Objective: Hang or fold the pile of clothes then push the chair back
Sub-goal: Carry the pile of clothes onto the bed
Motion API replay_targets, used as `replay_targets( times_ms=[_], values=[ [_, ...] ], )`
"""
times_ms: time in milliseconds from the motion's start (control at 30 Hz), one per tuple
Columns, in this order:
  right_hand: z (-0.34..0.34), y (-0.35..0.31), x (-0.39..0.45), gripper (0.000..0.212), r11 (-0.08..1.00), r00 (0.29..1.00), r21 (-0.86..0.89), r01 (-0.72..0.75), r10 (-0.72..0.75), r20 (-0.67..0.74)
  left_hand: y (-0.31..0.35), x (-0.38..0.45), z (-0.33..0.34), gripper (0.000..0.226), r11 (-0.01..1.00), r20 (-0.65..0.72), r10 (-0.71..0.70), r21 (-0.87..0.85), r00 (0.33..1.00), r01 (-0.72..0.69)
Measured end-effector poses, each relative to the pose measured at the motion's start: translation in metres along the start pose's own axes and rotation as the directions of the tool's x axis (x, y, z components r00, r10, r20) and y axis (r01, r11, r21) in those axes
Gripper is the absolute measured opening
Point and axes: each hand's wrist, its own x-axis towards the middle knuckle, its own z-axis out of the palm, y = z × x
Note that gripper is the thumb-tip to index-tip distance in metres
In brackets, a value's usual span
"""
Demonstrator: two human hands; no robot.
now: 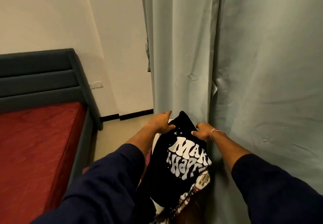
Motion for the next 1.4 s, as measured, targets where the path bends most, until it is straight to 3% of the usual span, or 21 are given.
replay_targets(
  times_ms=[233,400,500,600,733,867,1100,1267,1400],
  values=[
    [0.041,0.012,0.031,0.057,0.953,0.998,0.300,-0.044,0.032,0.046,-0.018,0.011,0.058,0.062,0.957,0.125,-0.097,-0.262,0.987,0.127],
    [0.063,0.013,0.043,0.040,0.931,0.984,0.363,-0.029,0.091,-0.156,-0.020,0.016,0.082,0.054,0.862,0.059,-0.197,-0.465,0.979,0.202],
    [0.062,0.010,0.045,0.022,0.925,0.977,0.377,0.041,0.042,-0.210,-0.020,0.020,0.083,0.039,0.792,0.096,-0.236,-0.558,0.967,0.249],
    [0.053,0.003,0.037,0.012,0.903,0.967,0.404,0.145,-0.042,-0.252,-0.020,0.017,0.079,0.023,0.658,0.157,-0.254,-0.695,0.954,0.289],
    [0.034,-0.012,0.024,0.007,0.858,0.944,0.444,0.256,-0.123,-0.307,-0.015,0.007,0.065,0.019,0.420,0.178,-0.271,-0.863,0.946,0.282],
    [0.012,-0.035,0.013,0.013,0.773,0.921,0.532,0.347,-0.171,-0.351,-0.008,-0.005,0.046,0.040,0.198,0.184,-0.213,-0.954,0.960,0.227],
    [-0.020,-0.082,-0.008,0.005,0.538,0.896,0.720,0.439,-0.207,-0.392,0.001,-0.029,0.000,0.040,0.150,0.117,-0.092,-0.980,0.989,0.130],
    [-0.026,-0.082,-0.024,0.038,0.556,0.930,0.753,0.351,-0.112,-0.351,-0.009,-0.046,-0.021,0.042,0.226,0.059,-0.129,-0.970,0.990,0.087],
    [-0.011,-0.074,-0.033,0.090,0.702,0.983,0.689,0.179,-0.159,-0.092,-0.016,-0.062,-0.036,0.044,0.168,0.014,-0.176,-0.985,0.984,0.044]
  ],
)
